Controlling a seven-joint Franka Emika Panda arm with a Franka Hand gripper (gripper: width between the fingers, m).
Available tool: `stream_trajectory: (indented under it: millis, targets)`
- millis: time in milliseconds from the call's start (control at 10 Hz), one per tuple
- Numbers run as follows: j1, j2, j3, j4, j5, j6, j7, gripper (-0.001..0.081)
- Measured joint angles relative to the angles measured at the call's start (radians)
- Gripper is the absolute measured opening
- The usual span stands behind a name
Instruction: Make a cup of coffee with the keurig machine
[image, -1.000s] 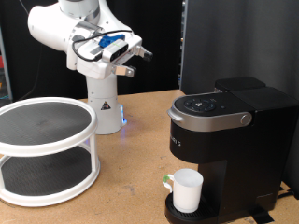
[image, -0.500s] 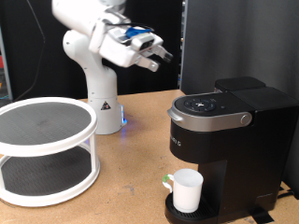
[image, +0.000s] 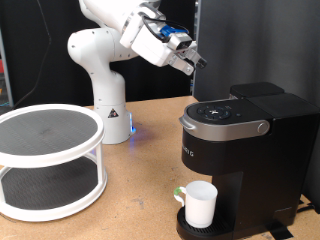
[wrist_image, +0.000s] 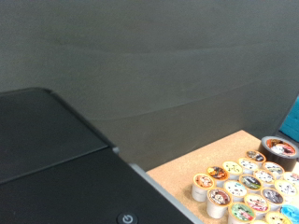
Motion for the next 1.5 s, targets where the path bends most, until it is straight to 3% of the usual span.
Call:
stream_trajectory:
  millis: [200,400,600,700,800,1000,1200,1500]
  targets:
    - [-0.026,0.0,0.025,-0.002,-0.274,-0.025,0.02,0.08]
    - [-0.073,0.003,0.086,0.016,-0.577,-0.081,0.089,0.08]
    - [-0.11,0.025,0.12,0.075,-0.822,-0.257,0.153,0.08]
    - [-0.127,0.06,0.123,0.114,-0.876,-0.322,0.164,0.08]
    - [-0.125,0.059,0.123,0.109,-0.859,-0.296,0.163,0.08]
    - [-0.129,0.063,0.149,0.126,-0.995,-0.324,0.167,0.08]
    - [-0.136,0.091,0.196,0.197,-1.155,-0.405,0.222,0.08]
    - [-0.137,0.164,0.213,0.329,-1.194,-0.515,0.318,0.08]
